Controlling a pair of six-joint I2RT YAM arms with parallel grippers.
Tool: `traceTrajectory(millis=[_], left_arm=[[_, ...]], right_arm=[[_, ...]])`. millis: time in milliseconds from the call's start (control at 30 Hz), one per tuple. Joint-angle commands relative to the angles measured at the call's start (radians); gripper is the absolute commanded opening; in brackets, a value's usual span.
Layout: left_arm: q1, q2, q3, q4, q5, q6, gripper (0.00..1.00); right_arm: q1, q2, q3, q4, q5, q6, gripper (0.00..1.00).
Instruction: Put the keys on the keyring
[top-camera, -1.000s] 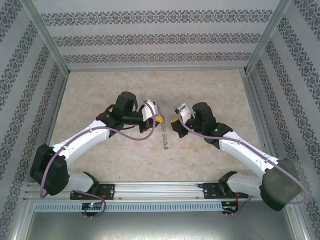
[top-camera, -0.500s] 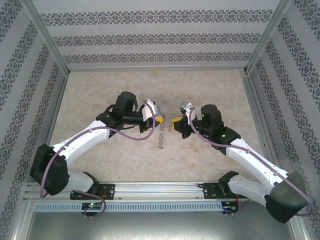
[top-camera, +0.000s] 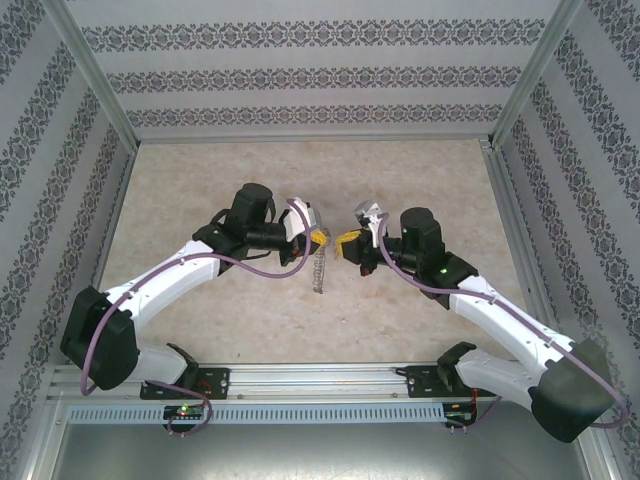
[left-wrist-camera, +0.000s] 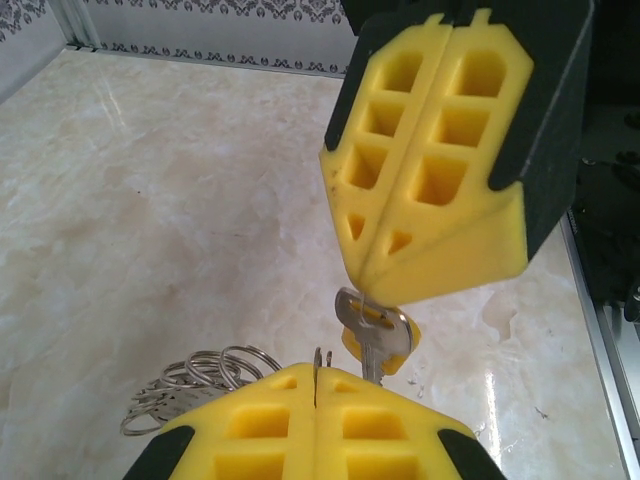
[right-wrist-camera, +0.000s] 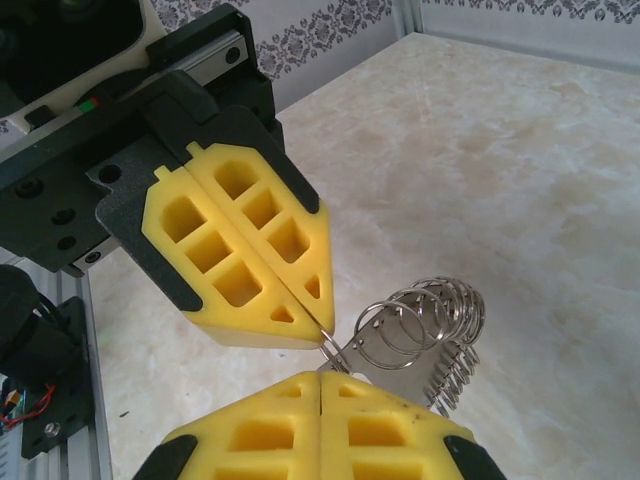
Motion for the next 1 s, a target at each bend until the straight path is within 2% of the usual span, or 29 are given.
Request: traceTrajectory(millis=[0,967], left_arm=[[-0.002,0.002,0.009,0.064,0.041,-0.027,0.0],[-0.002,0.008,0.023,0.065,0.089,-0.057,0.0]], right_arm=[[0.013,0.007,0.006,0.059,-0.029,0.014,0.0],[0.005,0.076,0.009,0.16,-0.006,0.033,0.0]])
